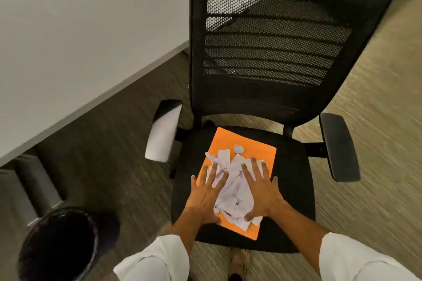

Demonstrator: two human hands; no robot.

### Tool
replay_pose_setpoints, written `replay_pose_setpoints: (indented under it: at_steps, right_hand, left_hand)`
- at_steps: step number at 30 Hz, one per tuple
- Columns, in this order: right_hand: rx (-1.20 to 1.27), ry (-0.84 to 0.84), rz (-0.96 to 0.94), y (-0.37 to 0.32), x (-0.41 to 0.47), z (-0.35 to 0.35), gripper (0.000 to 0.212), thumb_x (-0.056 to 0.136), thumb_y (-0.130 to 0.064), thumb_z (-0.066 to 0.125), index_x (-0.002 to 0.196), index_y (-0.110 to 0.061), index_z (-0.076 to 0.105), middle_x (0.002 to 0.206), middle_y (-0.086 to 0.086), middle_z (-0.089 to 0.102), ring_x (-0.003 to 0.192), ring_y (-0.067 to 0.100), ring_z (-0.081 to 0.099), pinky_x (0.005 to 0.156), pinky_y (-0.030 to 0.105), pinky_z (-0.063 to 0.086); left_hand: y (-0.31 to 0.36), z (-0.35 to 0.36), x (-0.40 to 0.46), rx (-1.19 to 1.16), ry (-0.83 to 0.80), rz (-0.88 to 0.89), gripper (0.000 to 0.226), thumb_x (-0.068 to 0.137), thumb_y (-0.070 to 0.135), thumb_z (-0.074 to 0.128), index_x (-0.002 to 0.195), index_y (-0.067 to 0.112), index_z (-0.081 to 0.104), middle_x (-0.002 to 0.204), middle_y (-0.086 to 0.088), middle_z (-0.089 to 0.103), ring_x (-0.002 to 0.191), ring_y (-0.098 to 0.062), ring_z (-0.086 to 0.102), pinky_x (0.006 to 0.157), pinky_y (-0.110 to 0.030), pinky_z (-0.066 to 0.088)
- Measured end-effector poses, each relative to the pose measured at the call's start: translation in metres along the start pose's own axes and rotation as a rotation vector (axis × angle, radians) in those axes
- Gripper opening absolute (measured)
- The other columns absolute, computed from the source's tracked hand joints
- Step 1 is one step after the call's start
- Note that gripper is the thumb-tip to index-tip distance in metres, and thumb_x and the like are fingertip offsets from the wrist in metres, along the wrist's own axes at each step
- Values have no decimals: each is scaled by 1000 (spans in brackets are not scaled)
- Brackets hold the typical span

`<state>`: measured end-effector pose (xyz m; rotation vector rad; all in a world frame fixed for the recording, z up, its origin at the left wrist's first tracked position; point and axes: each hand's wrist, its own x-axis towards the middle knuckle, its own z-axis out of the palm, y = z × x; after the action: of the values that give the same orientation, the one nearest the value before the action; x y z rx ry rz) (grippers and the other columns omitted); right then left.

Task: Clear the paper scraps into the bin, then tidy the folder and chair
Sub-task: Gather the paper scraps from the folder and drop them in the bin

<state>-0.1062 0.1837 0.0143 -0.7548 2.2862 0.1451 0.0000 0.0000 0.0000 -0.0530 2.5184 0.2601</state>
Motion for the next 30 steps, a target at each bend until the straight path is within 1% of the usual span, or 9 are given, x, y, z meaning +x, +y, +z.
replay_pose_setpoints:
  at_steps: [5, 8, 11, 13, 15, 18, 21, 26, 30]
  right_hand:
    - [-27, -42, 37, 6, 32, 14, 158, 51, -71, 87, 151, -34, -30, 157, 6, -44, 148, 44, -28, 113, 75, 16]
    - [-32, -69, 25, 11, 48, 24, 154, 56, -63, 89, 152, -36, -28, 158, 7, -42, 148, 45, -27, 113, 74, 18]
    - [-37, -74, 13, 13, 59, 34, 149, 60, -64, 87, 153, -36, -26, 161, 9, -37, 149, 45, -25, 115, 71, 21]
    - [-77, -77, -5, 15, 65, 41, 147, 61, -67, 85, 154, -34, -25, 162, 11, -34, 149, 44, -26, 119, 68, 17]
    - [-68, -75, -18, 16, 69, 50, 145, 61, -66, 85, 155, -35, -21, 163, 12, -30, 150, 43, -23, 122, 62, 15]
    - [-14, -71, 1, 18, 73, 59, 140, 61, -59, 89, 157, -38, -11, 167, 9, -19, 152, 45, -12, 116, 61, 31]
    - [-5, -66, 18, 16, 77, 62, 131, 65, -51, 90, 157, -40, -2, 167, 8, -13, 151, 45, -6, 112, 61, 36]
    - [18, -58, 28, 12, 80, 60, 111, 76, -37, 87, 158, -37, 12, 166, 9, -3, 148, 44, 7, 113, 51, 38]
    - [19, -21, 19, 12, 77, 58, 85, 87, -29, 77, 155, -34, 25, 164, 9, 12, 144, 41, 20, 109, 44, 42]
  left_hand:
    - [6, 22, 31, 21, -57, -17, 144, 65, 61, 85, 146, 41, -33, 156, -10, -44, 145, -47, -32, 113, -75, 8]
    - [5, 39, 46, 21, -92, -26, 143, 67, 53, 87, 147, 44, -31, 154, -10, -46, 145, -47, -30, 111, -76, 14]
    - [3, 53, 54, -7, -101, -9, 140, 70, 52, 86, 146, 46, -31, 150, -9, -52, 146, -48, -28, 111, -76, 19]
    - [0, 59, 57, 1, -95, 9, 135, 72, 55, 83, 148, 45, -29, 148, -9, -53, 148, -49, -23, 110, -74, 23]
    - [-1, 63, 60, 19, -83, 21, 129, 75, 54, 81, 151, 44, -23, 155, -12, -44, 150, -49, -16, 108, -71, 32]
    - [0, 64, 62, 48, -46, 36, 109, 85, 39, 75, 156, 38, -7, 163, -16, -27, 151, -50, -4, 102, -65, 42]
    - [0, 68, 64, 43, -29, 65, 94, 90, 28, 71, 158, 33, 7, 166, -18, -17, 151, -50, 2, 99, -54, 50]
    - [3, 72, 65, 34, -7, 124, 66, 101, 14, 53, 157, 25, 20, 166, -20, 8, 153, -41, 9, 91, -48, 55]
    - [6, 71, 65, 34, 14, 166, 60, 98, 3, 46, 154, 18, 28, 164, -23, 15, 152, -41, 16, 89, -49, 55]
